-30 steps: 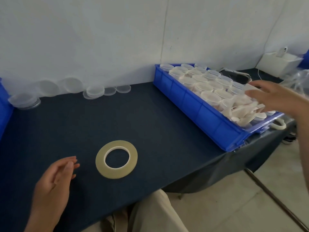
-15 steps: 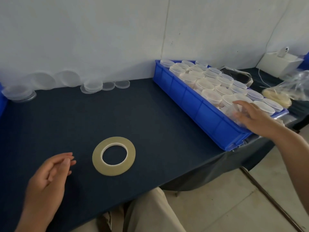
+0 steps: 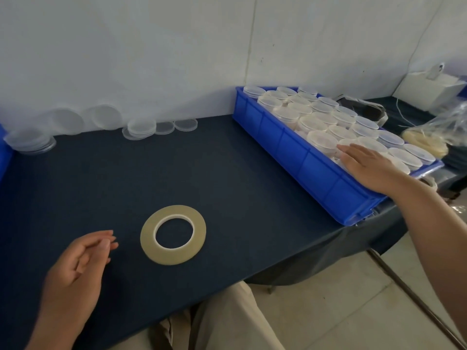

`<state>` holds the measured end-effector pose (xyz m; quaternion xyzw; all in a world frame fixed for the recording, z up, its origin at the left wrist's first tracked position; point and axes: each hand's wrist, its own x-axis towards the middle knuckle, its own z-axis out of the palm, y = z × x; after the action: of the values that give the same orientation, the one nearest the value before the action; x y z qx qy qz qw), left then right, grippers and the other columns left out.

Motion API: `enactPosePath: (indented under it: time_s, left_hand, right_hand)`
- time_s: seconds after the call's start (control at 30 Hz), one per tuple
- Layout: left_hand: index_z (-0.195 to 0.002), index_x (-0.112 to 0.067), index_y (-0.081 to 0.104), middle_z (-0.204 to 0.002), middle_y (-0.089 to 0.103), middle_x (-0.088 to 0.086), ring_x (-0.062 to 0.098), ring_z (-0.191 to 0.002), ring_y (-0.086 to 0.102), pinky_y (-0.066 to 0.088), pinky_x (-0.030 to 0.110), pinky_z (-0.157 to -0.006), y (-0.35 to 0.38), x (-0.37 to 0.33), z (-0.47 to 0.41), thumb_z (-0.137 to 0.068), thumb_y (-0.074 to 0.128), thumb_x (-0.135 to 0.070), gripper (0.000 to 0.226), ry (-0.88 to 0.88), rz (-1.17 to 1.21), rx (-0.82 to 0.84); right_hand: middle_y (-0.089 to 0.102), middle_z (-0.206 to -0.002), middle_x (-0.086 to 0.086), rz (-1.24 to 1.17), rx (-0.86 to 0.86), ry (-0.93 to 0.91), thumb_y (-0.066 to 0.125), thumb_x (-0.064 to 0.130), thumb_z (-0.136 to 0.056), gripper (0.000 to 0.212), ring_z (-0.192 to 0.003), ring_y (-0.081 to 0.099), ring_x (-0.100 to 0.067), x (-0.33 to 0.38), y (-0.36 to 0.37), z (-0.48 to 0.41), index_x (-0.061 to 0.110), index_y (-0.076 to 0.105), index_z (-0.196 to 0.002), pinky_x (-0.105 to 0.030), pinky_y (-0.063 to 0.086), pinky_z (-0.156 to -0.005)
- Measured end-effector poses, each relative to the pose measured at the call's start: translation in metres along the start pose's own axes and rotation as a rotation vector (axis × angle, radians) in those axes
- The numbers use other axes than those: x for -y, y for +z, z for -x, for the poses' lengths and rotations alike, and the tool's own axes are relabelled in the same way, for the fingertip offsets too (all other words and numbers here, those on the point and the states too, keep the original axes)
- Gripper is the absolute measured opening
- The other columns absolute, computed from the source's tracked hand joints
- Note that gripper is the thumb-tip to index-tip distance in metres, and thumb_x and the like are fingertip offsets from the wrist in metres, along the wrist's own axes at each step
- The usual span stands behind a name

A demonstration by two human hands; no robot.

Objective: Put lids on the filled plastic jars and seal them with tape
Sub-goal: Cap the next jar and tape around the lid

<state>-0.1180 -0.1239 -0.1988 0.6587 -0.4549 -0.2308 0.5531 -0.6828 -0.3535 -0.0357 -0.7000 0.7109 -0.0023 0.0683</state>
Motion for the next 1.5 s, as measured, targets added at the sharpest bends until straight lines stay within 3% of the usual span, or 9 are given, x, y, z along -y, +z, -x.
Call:
enactPosePath:
  time_s: [0.23,0.4,0.57,0.73,0.83,0.97,1.1,1.3,1.5]
  left_hand:
    - [-0.13,-0.033,0.068,-0.13,0.071,-0.011,0.008,-0.111,0.072,0.063,0.041,-0.075,-0.006,0.036,-0.012,-0.096,0.055,-0.074,0.054,0.018,-0.045,-0.005]
    - [-0.131,-0.032,0.067,-0.13,0.071,-0.011,0.007,-0.111,0.072,0.058,0.051,-0.089,-0.004,0.043,-0.015,-0.098,0.055,-0.072,0.053,-0.004,-0.058,0.007]
    - [-0.127,-0.039,0.068,-0.124,0.073,-0.016,0.0,-0.107,0.071,0.058,0.043,-0.087,-0.003,0.015,-0.005,-0.09,0.052,-0.083,0.06,-0.038,-0.056,0.035]
    - [-0.118,-0.048,0.069,-0.11,0.074,-0.022,0.003,-0.1,0.072,0.057,0.043,-0.086,0.0,-0.011,0.005,-0.085,0.051,-0.08,0.049,-0.098,-0.051,0.022]
    - [-0.109,-0.05,0.071,-0.102,0.075,-0.023,0.006,-0.097,0.07,0.055,0.039,-0.081,0.002,-0.023,0.007,-0.085,0.049,-0.075,0.041,-0.119,-0.048,-0.005]
    - [-0.099,-0.05,0.073,-0.097,0.075,-0.021,0.005,-0.091,0.07,0.052,0.036,-0.076,0.003,-0.03,0.01,-0.103,0.052,-0.054,0.021,-0.141,-0.06,-0.005]
    - [-0.092,-0.045,0.074,-0.095,0.077,-0.017,-0.001,-0.087,0.071,0.052,0.033,-0.078,0.006,-0.038,0.014,-0.109,0.049,-0.048,0.03,-0.145,-0.034,-0.02]
    - [-0.089,-0.041,0.074,-0.092,0.077,-0.008,0.009,-0.085,0.072,0.054,0.03,-0.077,0.004,-0.051,0.021,-0.102,0.046,-0.059,0.035,-0.125,0.038,-0.028]
    - [-0.094,-0.047,0.071,-0.091,0.075,-0.015,0.005,-0.085,0.072,0.055,0.019,-0.072,-0.021,-0.08,0.041,-0.103,0.053,-0.052,0.02,-0.044,-0.076,0.068]
  right_hand:
    - [0.025,-0.172,0.0,-0.01,-0.069,0.067,0.013,0.07,-0.105,0.068,-0.156,0.027,-0.032,0.017,0.002,0.006,0.038,0.026,-0.163,-0.058,0.025,-0.123]
    - [0.03,-0.17,-0.003,-0.017,-0.08,0.08,0.017,0.072,-0.104,0.068,-0.152,0.032,-0.035,0.023,-0.001,0.012,0.037,0.028,-0.161,-0.059,0.031,-0.12]
    - [0.036,-0.167,-0.007,0.113,-0.192,0.074,0.018,0.083,-0.097,0.081,-0.15,0.034,-0.039,0.035,-0.008,0.028,0.036,0.033,-0.16,-0.06,0.031,-0.117]
    - [0.057,-0.146,-0.002,-0.122,-0.501,-0.271,0.037,0.07,-0.1,0.067,-0.134,0.053,-0.028,0.107,-0.011,0.051,0.027,0.052,-0.148,-0.047,0.045,-0.109]
    - [0.066,-0.117,0.014,-0.386,-0.466,-0.505,0.043,0.061,-0.102,0.045,-0.103,0.064,-0.005,0.175,0.002,0.08,0.032,0.066,-0.126,-0.033,0.056,-0.089]
    - [0.062,-0.083,0.01,-0.556,-0.302,-0.702,0.033,0.037,-0.1,0.038,-0.076,0.059,-0.01,0.26,0.061,0.12,0.019,0.063,-0.085,-0.036,0.051,-0.069]
    - [0.062,-0.082,0.006,-0.542,-0.317,-0.776,0.043,0.028,-0.101,0.03,-0.077,0.053,-0.015,0.303,0.139,0.145,0.015,0.065,-0.084,-0.041,0.049,-0.077]
    - [0.064,-0.108,0.015,-0.288,-0.297,-0.787,0.058,0.067,-0.09,0.046,-0.104,0.059,-0.012,0.312,0.169,0.143,0.031,0.071,-0.115,-0.034,0.049,-0.097]
    - [0.064,-0.105,0.022,-0.264,-0.238,-0.82,0.056,0.078,-0.087,0.054,-0.102,0.06,-0.007,0.311,0.163,0.146,0.035,0.07,-0.116,-0.031,0.048,-0.098]
